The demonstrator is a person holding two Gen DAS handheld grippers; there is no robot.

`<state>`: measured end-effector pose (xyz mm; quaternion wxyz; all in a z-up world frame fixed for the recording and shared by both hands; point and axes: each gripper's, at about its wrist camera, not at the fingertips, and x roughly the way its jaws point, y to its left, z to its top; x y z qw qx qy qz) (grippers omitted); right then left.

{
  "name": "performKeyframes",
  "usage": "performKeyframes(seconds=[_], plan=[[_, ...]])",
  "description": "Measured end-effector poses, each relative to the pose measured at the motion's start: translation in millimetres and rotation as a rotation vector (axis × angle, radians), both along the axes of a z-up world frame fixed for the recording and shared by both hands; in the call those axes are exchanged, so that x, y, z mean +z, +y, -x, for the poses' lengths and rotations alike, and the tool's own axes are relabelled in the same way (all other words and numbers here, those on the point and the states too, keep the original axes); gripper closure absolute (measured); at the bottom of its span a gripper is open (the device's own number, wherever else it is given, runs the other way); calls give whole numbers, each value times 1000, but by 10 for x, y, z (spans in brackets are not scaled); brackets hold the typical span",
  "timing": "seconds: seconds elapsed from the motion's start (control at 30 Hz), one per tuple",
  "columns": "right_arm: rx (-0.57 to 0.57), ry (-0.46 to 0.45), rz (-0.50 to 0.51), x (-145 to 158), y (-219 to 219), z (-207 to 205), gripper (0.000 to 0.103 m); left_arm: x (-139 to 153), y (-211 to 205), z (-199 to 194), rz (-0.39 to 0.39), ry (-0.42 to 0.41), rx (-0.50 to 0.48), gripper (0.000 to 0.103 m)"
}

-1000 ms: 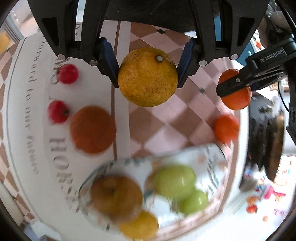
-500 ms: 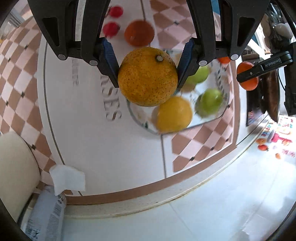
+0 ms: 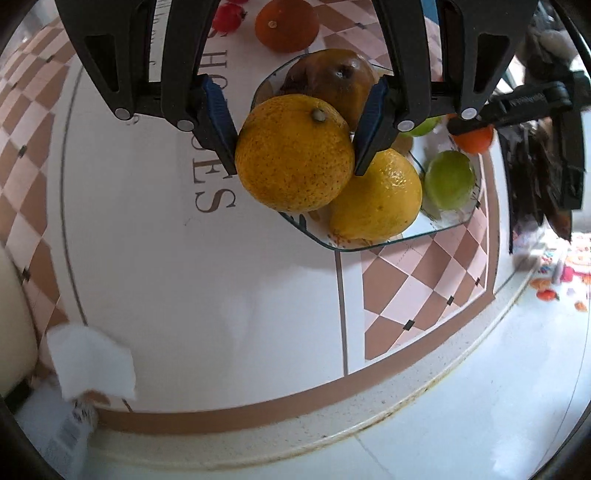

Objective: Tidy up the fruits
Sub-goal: 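Place the orange and lemon on the plate and release both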

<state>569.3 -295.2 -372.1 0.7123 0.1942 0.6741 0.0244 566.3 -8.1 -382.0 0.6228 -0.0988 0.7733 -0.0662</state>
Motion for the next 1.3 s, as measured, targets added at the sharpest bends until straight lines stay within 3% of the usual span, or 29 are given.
performKeyframes(seconds=[0.07, 0.13, 0.27, 0.47, 0.7, 0.97, 1.3], plan=[[-10, -2, -26, 10, -23, -4, 20, -22, -1, -13, -5, -1, -3, 40], [-14, 1, -26, 47, -34, -2, 18, -30, -6, -7, -15, -1, -14, 40], [-8, 2, -7, 112, -11, 33, 17, 55, -36, 21, -7, -20, -11, 15], [29, -33, 88, 331, 127, 203, 11, 328, -75, 92, -25, -98, -40, 15], [95, -120, 232, 677, 436, 524, 11, 785, -124, 371, -170, -275, -107, 15], [102, -163, 271, 927, 624, 894, 10, 1161, -122, 770, -238, -430, -129, 15], [87, -222, 271, 1332, 739, 1353, 10, 1554, 31, 1239, -222, -538, -99, 15]])
